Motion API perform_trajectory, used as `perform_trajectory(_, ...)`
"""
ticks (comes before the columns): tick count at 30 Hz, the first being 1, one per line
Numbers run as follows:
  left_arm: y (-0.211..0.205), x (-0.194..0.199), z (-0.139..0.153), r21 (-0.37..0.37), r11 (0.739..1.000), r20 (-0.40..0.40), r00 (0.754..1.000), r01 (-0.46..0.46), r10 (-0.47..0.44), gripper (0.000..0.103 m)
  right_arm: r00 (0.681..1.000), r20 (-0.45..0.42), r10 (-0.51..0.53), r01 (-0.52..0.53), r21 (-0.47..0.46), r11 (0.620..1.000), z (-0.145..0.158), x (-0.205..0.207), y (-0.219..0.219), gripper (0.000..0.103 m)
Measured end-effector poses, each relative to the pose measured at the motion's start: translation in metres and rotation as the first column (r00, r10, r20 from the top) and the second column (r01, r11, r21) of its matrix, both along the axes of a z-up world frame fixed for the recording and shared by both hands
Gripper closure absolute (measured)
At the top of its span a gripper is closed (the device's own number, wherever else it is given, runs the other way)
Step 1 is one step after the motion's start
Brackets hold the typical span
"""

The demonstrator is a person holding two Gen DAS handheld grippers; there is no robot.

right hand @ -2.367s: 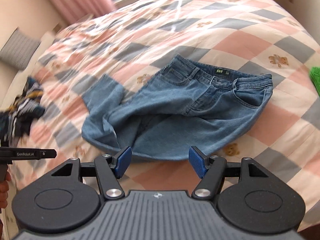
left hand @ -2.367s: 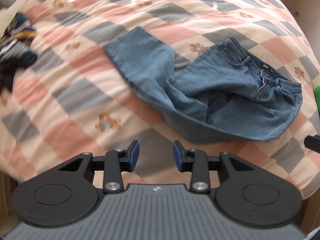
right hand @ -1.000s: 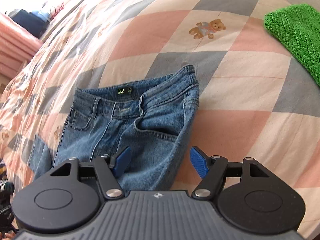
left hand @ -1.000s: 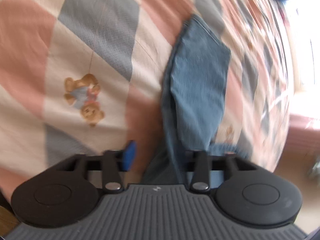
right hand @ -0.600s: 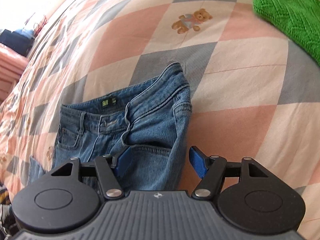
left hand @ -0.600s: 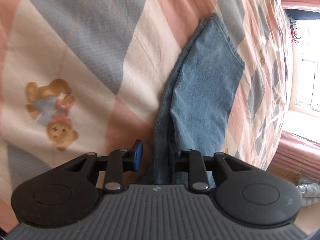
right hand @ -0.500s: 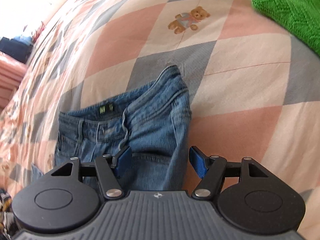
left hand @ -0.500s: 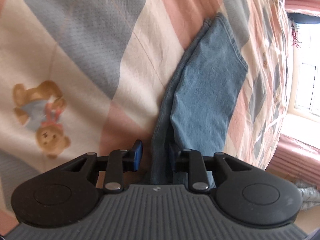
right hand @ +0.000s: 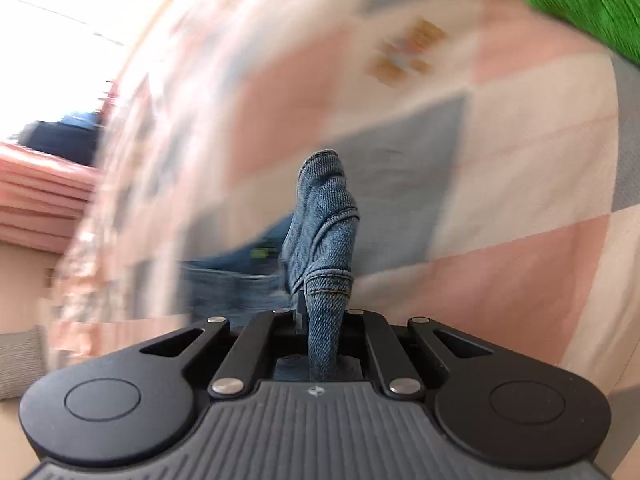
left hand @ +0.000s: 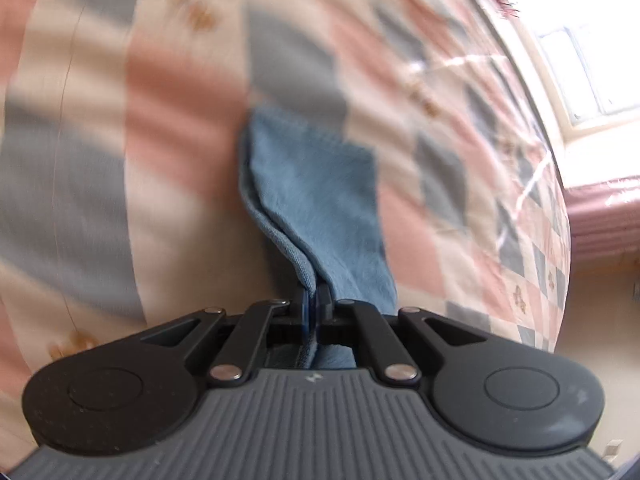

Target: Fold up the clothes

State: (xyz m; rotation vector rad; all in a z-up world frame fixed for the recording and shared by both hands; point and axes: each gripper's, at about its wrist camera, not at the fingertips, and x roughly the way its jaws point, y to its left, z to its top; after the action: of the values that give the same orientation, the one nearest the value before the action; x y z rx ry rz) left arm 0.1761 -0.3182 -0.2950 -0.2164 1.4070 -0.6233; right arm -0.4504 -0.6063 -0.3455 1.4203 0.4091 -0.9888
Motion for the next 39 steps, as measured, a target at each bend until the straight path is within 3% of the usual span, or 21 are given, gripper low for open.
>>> perform_trajectory(4,-0.019,0.038,0.076,-0.026,0.999,0.158,0.987,0.043,-0.038,0.102,0.993,0.117,-0.003,0.023,-0.169,0.985,0.081,0.019,-0.001,0.098)
perform_trajectory(7,-0.031,0.069,0.15,-0.069,0.996,0.31,0.95,0.054,-0.03,0.102,0.981,0.193,0.024,0.04,-0.32,0.947,0.148,0.034,-0.005,0.098)
perform_trajectory(11,-0.012,0.084,0.238,-0.157,0.984,0.469,0.883,0.081,0.002,0.102,0.962,0.271,0.022,0.135,-0.546,0.827,0.225,0.026,0.022,0.098)
perform_trajectory(13,0.02,0.077,0.255,-0.199,0.977,0.474,0.88,0.075,0.029,0.102,0.965,0.264,0.012,0.165,-0.638,0.752,0.249,0.011,0.045,0.098)
perform_trajectory(16,0.08,0.057,0.234,-0.214,0.976,0.414,0.909,0.046,0.048,0.101,0.967,0.254,-0.022,0.178,-0.609,0.773,0.243,-0.015,0.078,0.098)
perform_trajectory(19,0.135,0.027,0.167,-0.086,0.996,0.365,0.931,0.004,0.028,0.101,0.978,0.185,-0.094,0.173,-0.477,0.862,0.191,-0.039,0.114,0.098)
perform_trajectory(22,0.174,0.005,0.076,0.09,0.996,0.222,0.975,-0.011,-0.01,0.099,0.981,0.039,-0.19,0.193,-0.245,0.95,0.112,-0.06,0.139,0.096)
perform_trajectory(24,0.19,-0.011,0.02,0.248,0.969,0.154,0.987,0.008,-0.048,0.095,0.97,-0.081,-0.227,0.226,-0.031,0.974,0.046,-0.076,0.146,0.094)
perform_trajectory(26,0.203,-0.026,-0.021,0.375,0.927,0.1,0.994,-0.007,-0.033,0.096,0.959,-0.16,-0.235,0.258,0.148,0.955,-0.009,-0.087,0.16,0.091)
perform_trajectory(27,0.211,-0.032,-0.033,0.398,0.917,0.092,0.996,-0.023,-0.015,0.095,0.956,-0.194,-0.221,0.259,0.204,0.944,-0.028,-0.088,0.17,0.086)
perform_trajectory(29,0.226,-0.041,-0.043,0.395,0.915,0.098,0.994,-0.076,0.04,0.094,0.953,-0.204,-0.222,0.27,0.249,0.93,-0.049,-0.094,0.184,0.077)
perform_trajectory(32,0.241,-0.045,-0.046,0.348,0.924,0.107,0.986,-0.158,0.129,0.078,0.957,-0.167,-0.235,0.27,0.228,0.936,-0.058,-0.106,0.187,0.066)
perform_trajectory(33,0.243,-0.045,-0.045,0.338,0.922,0.121,0.98,-0.19,0.158,0.077,0.96,-0.166,-0.228,0.261,0.22,0.94,-0.059,-0.109,0.183,0.059)
perform_trajectory(36,0.261,-0.035,-0.051,0.286,0.913,0.124,0.956,-0.291,0.266,0.076,0.963,-0.147,-0.226,0.251,0.186,0.95,-0.068,-0.121,0.183,0.058)
perform_trajectory(39,0.281,-0.019,-0.062,0.216,0.884,0.08,0.91,-0.415,0.407,0.076,0.958,-0.109,-0.266,0.282,0.182,0.942,-0.077,-0.131,0.187,0.057)
